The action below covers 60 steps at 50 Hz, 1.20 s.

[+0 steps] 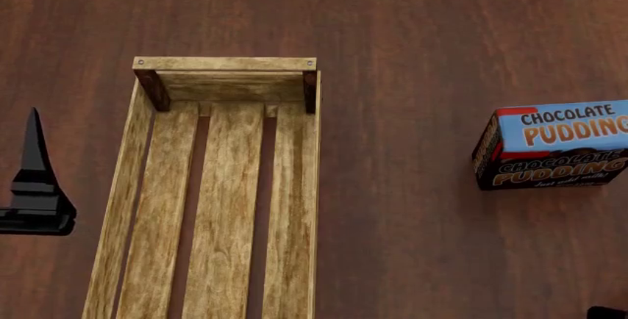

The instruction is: Stack the left bowl on the right bowl and place them in the tray.

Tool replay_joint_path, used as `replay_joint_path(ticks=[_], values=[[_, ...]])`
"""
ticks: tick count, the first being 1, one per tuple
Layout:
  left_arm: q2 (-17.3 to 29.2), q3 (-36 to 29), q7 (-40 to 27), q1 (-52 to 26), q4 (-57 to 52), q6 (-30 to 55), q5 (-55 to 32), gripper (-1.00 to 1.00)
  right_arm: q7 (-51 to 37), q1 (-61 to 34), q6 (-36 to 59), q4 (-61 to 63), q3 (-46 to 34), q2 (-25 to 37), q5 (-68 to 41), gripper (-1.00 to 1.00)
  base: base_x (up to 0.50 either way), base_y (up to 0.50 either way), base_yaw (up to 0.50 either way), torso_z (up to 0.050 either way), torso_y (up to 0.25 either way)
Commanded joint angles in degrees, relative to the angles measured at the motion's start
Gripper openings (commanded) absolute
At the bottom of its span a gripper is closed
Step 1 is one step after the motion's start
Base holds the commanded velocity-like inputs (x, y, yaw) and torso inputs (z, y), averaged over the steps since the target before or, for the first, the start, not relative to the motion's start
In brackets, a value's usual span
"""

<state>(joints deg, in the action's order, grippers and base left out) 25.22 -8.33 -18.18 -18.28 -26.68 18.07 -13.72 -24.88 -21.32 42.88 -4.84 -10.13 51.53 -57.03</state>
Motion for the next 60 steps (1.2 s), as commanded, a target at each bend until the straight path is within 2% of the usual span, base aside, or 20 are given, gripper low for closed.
replay_joint_path(ticks=[1, 4, 5, 15, 27, 44, 60], values=[[0.1, -0.2, -0.1, -0.1, 0.1, 0.1, -0.1, 1.00, 0.4, 0.2, 0.6, -2.3, -1.1, -0.8, 0.5, 1.00, 0.00, 0.00, 0.00, 0.000, 0.000], [0.1, -0.3, -0.1, -0.1, 0.2, 0.1, 0.0, 1.00, 0.2, -0.5, 2.0, -2.8, -1.6, -0.7, 0.3, 1.00, 0.00, 0.00, 0.00, 0.000, 0.000], [0.1, -0.3, -0.1, -0.2, 0.2, 0.1, 0.0, 1.00, -0.1, -0.8, 2.9, -2.9, -1.8, -0.7, 0.1, -1.00, 0.00, 0.00, 0.00, 0.000, 0.000], [0.2, -0.6, -0.1, -0.1, -0.1, 0.2, -0.1, 1.00, -1.8, -3.0, 9.4, -4.7, -3.9, -0.7, -1.3, -1.00, 0.00, 0.00, 0.00, 0.000, -0.002], [0.4, -0.3, -0.3, -0.1, -0.6, 0.6, -0.6, 1.00, -6.8, -2.5, 11.4, 2.2, -0.2, 2.8, -4.3, -1.00, 0.00, 0.00, 0.00, 0.000, -0.003], [0.7, 0.5, -0.5, 0.0, -1.4, 0.7, -1.5, 1.00, -13.8, -8.7, 19.7, 12.1, 3.3, 7.9, -10.7, -1.00, 0.00, 0.00, 0.00, 0.000, 0.000], [0.9, 1.0, -0.8, 0.2, -2.0, 0.8, -2.1, 1.00, -17.6, -15.0, 25.0, 15.2, 3.9, 9.0, -14.8, -1.00, 0.00, 0.00, 0.00, 0.000, 0.000]])
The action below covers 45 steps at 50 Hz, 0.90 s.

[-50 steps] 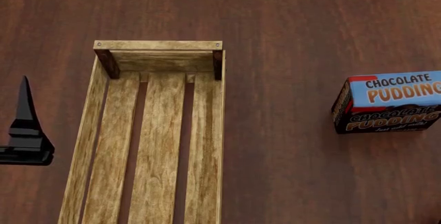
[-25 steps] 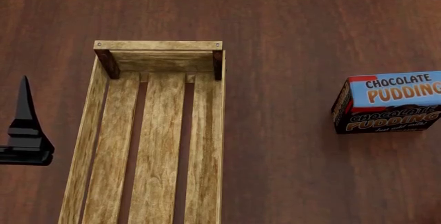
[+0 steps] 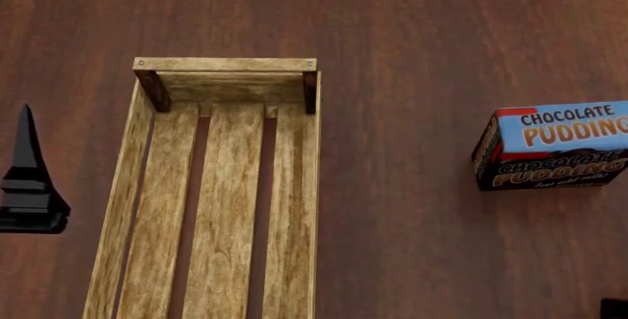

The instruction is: Stack the left bowl on the right bowl and place them in the tray.

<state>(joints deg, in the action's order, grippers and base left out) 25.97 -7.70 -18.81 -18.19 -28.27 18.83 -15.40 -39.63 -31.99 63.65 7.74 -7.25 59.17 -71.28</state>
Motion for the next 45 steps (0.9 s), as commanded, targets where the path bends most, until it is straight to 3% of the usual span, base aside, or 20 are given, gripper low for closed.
replay_joint_path(ticks=[1, 24, 45], values=[[0.2, 0.4, -0.2, 0.1, -0.4, 0.0, -0.5, 1.00, -3.3, -4.9, 4.8, 2.8, 1.0, 1.4, -0.9, -1.00, 0.00, 0.00, 0.00, 0.000, 0.000], [0.7, 1.5, -0.5, 0.3, -1.1, 0.3, -1.5, 1.00, -7.4, -19.3, 13.4, 5.7, -4.3, -0.6, -2.4, -1.00, 0.00, 0.00, 0.00, 0.000, 0.000], [1.1, 2.6, -1.1, 0.5, -2.0, 0.8, -2.5, 1.00, -9.5, -32.8, 20.5, 5.4, -11.5, -6.4, -2.7, -1.00, 0.00, 0.00, 0.00, 0.000, 0.000]])
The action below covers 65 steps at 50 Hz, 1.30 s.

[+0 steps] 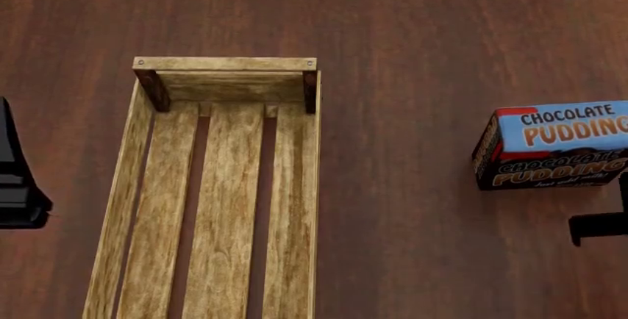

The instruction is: Stack the left bowl on the right bowl and place them in the tray.

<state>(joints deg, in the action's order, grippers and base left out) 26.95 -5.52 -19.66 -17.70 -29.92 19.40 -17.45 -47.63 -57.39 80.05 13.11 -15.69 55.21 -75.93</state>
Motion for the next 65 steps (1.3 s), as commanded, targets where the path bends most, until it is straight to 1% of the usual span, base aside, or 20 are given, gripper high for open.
replay_joint_path(ticks=[1, 6, 13, 25, 36, 44, 55, 65], values=[[0.1, 0.3, -0.3, 0.0, -0.2, 0.1, -0.3, 1.00, -1.4, -8.6, 4.7, -0.1, -3.7, -2.9, 2.1, -1.00, 0.00, 0.00, 0.00, 0.000, 0.000], [0.2, 0.4, -0.2, 0.0, -0.1, 0.0, -0.4, 1.00, -1.9, -11.8, 6.0, -0.6, -5.9, -4.2, 2.7, -1.00, 0.00, 0.00, 0.00, 0.000, 0.004], [0.3, 0.5, -0.3, 0.0, -0.2, 0.0, -0.5, 1.00, 0.1, -14.2, 5.2, -2.2, -9.1, -5.3, 4.7, -1.00, 0.00, 0.00, 0.00, 0.000, 0.000], [0.4, 0.7, -0.6, -0.1, -0.1, 0.1, -0.6, 1.00, 3.6, -22.1, 6.6, -4.4, -17.2, -9.8, 8.1, -1.00, 0.00, 0.00, 0.00, 0.000, 0.000], [0.4, 0.7, -0.7, -0.1, -0.1, 0.0, -0.8, 1.00, 6.0, -26.0, 5.8, -6.8, -22.5, -12.6, 10.3, -1.00, 0.00, 0.00, 0.00, 0.000, 0.001], [0.5, 1.3, -1.0, -0.2, -0.4, 0.2, -1.3, 1.00, 5.4, -29.4, 8.2, -6.3, -25.7, -14.6, 9.2, -1.00, 0.00, 0.00, 0.00, 0.000, 0.001], [0.9, 2.3, -1.2, 0.2, -1.3, 0.4, -2.1, 1.00, 6.1, -32.6, 7.5, -6.3, -29.9, -17.1, 8.4, -1.00, 0.00, 0.00, 0.00, 0.000, 0.001], [1.5, 3.9, -1.3, 0.6, -1.7, 0.7, -3.4, 1.00, 4.5, -34.8, 8.1, -4.8, -32.4, -19.5, 5.6, -1.00, 0.00, 0.00, 0.00, 0.000, 0.001]])
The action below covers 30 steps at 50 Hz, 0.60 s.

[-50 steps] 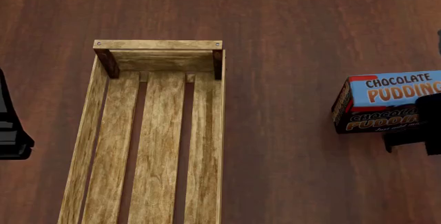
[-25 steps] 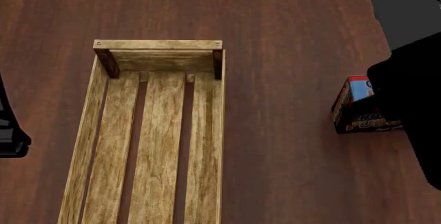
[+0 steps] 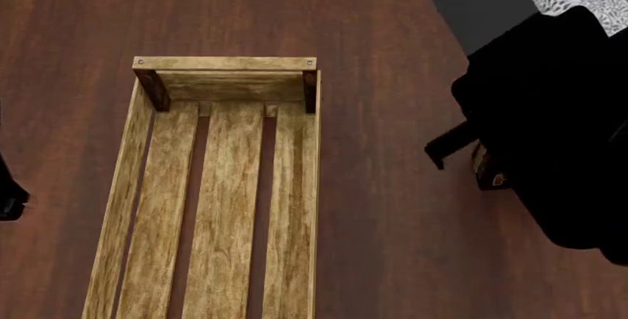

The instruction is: Stack the left bowl on the right bowl and place them in the tray.

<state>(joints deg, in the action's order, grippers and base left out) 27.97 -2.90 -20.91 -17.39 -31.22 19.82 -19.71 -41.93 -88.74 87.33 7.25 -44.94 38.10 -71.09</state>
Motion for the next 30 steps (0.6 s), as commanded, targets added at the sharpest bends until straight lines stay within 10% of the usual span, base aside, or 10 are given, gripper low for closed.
replay_joint_path(ticks=[1, 30], values=[[0.5, 1.4, 0.0, 0.4, -0.3, 0.2, -1.3, 1.00, -0.9, -3.6, 0.6, 1.1, -3.6, -2.7, 0.7, -1.00, 0.00, 0.00, 0.00, 0.000, 0.000], [1.3, 2.9, 1.1, 0.8, -0.5, -0.1, -3.9, 1.00, 2.4, -6.3, -2.1, 3.1, -11.7, -8.5, -0.7, -1.00, 0.00, 0.00, 0.00, 0.000, 0.001]])
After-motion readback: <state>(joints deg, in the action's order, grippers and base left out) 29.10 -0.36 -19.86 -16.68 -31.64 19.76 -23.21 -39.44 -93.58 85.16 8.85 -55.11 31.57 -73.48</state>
